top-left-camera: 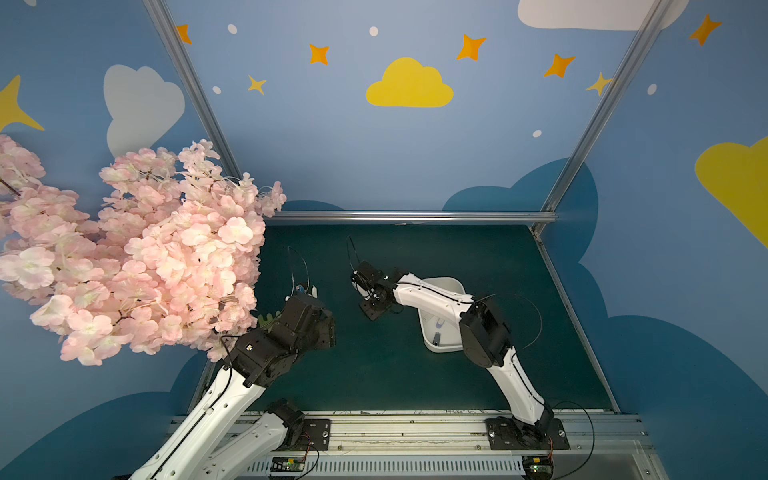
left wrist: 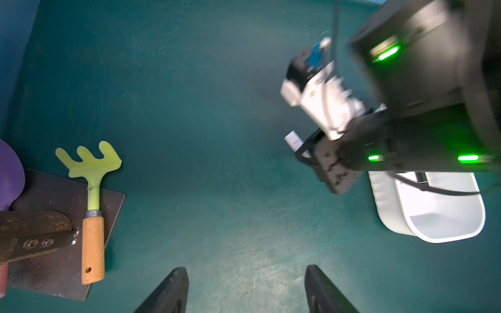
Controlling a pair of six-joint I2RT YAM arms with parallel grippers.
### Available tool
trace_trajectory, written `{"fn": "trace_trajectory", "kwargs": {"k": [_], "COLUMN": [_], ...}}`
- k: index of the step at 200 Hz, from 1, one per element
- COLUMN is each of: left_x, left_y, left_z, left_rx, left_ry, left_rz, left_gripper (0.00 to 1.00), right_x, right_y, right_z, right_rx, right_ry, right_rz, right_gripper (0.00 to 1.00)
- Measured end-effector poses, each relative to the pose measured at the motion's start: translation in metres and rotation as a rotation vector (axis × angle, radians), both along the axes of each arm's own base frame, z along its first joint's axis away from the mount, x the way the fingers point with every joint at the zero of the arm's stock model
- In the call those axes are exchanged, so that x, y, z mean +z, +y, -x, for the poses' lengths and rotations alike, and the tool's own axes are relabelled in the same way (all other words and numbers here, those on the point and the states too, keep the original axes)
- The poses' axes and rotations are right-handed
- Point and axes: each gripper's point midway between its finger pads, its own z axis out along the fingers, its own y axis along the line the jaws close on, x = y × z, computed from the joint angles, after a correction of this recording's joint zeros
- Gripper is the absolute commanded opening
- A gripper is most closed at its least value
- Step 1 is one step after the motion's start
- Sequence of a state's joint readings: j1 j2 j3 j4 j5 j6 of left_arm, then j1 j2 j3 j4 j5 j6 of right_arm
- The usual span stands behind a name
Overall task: Put the usb flash drive into the storage box
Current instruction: Pick up the USB flash from the center of the board, then place the USB flash in the storage box.
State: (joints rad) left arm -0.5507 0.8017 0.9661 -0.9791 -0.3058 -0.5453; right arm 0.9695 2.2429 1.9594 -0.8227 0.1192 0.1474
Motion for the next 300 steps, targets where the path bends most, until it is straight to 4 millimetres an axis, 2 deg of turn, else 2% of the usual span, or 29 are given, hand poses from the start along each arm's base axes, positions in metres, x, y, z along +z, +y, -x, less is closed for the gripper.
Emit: {"fn": "trace_trajectory", "kwargs": {"k": [18, 34, 48, 61, 81, 106, 133, 154, 188, 213, 256, 300], "left_x": [0.000, 0.000, 0.000, 0.000, -0.001, -0.002, -0.003, -0.003, -0.002, -0.003, -0.003, -0.003], "left_y": [0.000, 0.000, -0.001, -0.001, -0.002, -0.003, -0.003, -0.003, -0.004, -0.004, -0.004, -0.005], "left_z": [0.000, 0.000, 0.000, 0.000, 0.001, 0.002, 0.002, 0.002, 0.002, 0.002, 0.002, 0.002], "left_rx": [0.000, -0.001, -0.002, -0.004, -0.010, -0.015, -0.016, -0.017, -0.019, -0.020, -0.021, -0.023], "left_ry": [-0.001, 0.000, 0.001, 0.002, 0.005, 0.009, 0.011, 0.010, 0.009, 0.010, 0.009, 0.009], "left_rz": [0.000, 0.001, 0.002, 0.005, 0.008, 0.010, 0.011, 0.013, 0.015, 0.015, 0.015, 0.015], "left_gripper": [0.72, 0.72, 0.72, 0.72, 0.72, 0.72, 0.72, 0.72, 0.72, 0.73, 0.73, 0.73], "right_x": [0.043, 0.079, 0.099, 0.105, 0.094, 0.059, 0.021, -0.001, -0.011, -0.016, -0.024, -0.022], "right_y": [-0.014, -0.039, -0.067, -0.097, -0.149, -0.202, -0.232, -0.251, -0.269, -0.270, -0.273, -0.271], "right_z": [0.009, 0.019, 0.026, 0.029, 0.032, 0.042, 0.060, 0.071, 0.070, 0.070, 0.073, 0.072], "right_rx": [-0.003, -0.024, -0.063, -0.120, -0.232, -0.358, -0.427, -0.475, -0.546, -0.561, -0.571, -0.574], "right_ry": [-0.038, -0.077, -0.097, -0.104, -0.082, -0.025, 0.032, 0.070, 0.080, 0.083, 0.091, 0.081], "right_rz": [-0.061, -0.112, -0.144, -0.157, -0.142, -0.072, 0.025, 0.079, 0.107, 0.105, 0.110, 0.088], "right_gripper": [0.14, 0.14, 0.14, 0.14, 0.15, 0.15, 0.15, 0.15, 0.16, 0.20, 0.33, 0.38]}}
